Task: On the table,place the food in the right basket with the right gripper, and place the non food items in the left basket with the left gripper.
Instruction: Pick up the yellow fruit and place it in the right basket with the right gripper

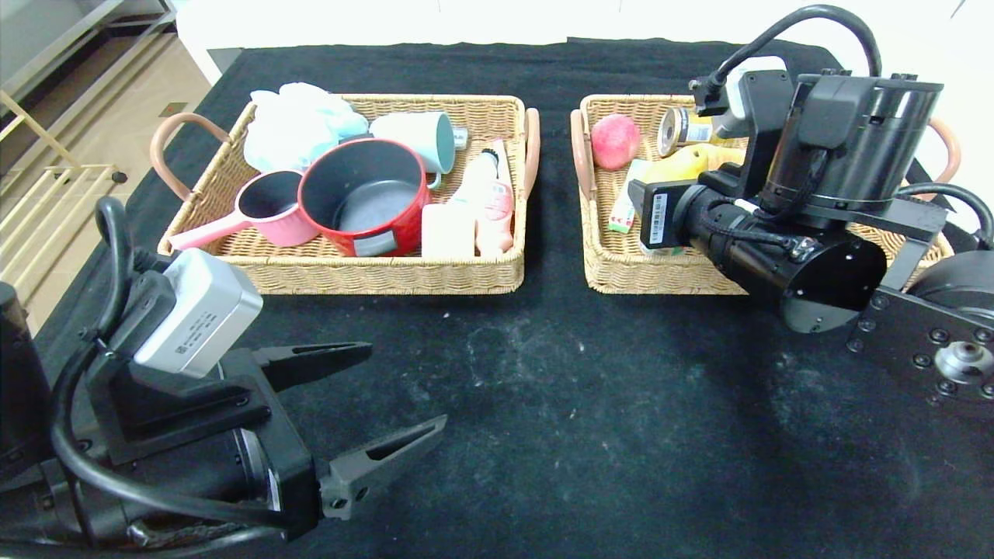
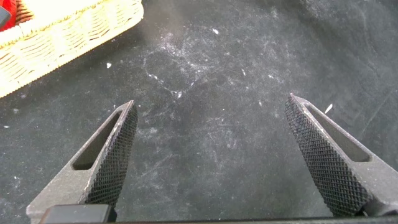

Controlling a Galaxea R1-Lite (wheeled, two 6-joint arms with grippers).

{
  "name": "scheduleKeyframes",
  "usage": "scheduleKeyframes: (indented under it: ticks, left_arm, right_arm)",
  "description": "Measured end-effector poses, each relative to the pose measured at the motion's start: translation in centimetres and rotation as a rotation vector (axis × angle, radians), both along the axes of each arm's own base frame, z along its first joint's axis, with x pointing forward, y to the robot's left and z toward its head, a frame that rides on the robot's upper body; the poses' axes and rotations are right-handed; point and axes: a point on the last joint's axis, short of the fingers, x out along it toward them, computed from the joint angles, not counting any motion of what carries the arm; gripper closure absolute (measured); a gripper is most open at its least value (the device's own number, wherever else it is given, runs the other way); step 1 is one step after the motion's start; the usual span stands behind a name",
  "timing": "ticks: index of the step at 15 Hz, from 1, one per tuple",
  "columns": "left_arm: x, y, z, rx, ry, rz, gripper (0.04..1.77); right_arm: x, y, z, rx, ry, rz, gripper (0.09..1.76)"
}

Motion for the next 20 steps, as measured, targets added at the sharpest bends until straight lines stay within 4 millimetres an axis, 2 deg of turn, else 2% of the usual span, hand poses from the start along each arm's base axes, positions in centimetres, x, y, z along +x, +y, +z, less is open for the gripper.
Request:
scheduleKeyframes:
  ticks: [6, 8, 12, 20]
  left_arm:
    - [0.00, 0.00, -0.01, 0.001, 0.000, -0.001, 0.09]
    - [-0.01, 0.00, 0.01, 0.000, -0.001, -0.001, 0.09]
    - [-0.08, 0.04, 0.06, -0.001, -0.003, -0.002, 0.09]
    - [-0.11, 0.04, -0.05, 0.002, 0.000, -0.003, 0.09]
  right_arm:
    - [0.47, 0.16, -0.43, 0.005, -0.004, -0.005, 0.71]
    - [0.50, 0.18, -0.52, 0.004, -0.002, -0.005, 0.56]
    - [0.49, 0.24, -0.61, 0.001, 0.000, -0.004, 0.39]
    - [0.24, 0.22, -0.51, 0.003, -0.002, -0.001, 0.23]
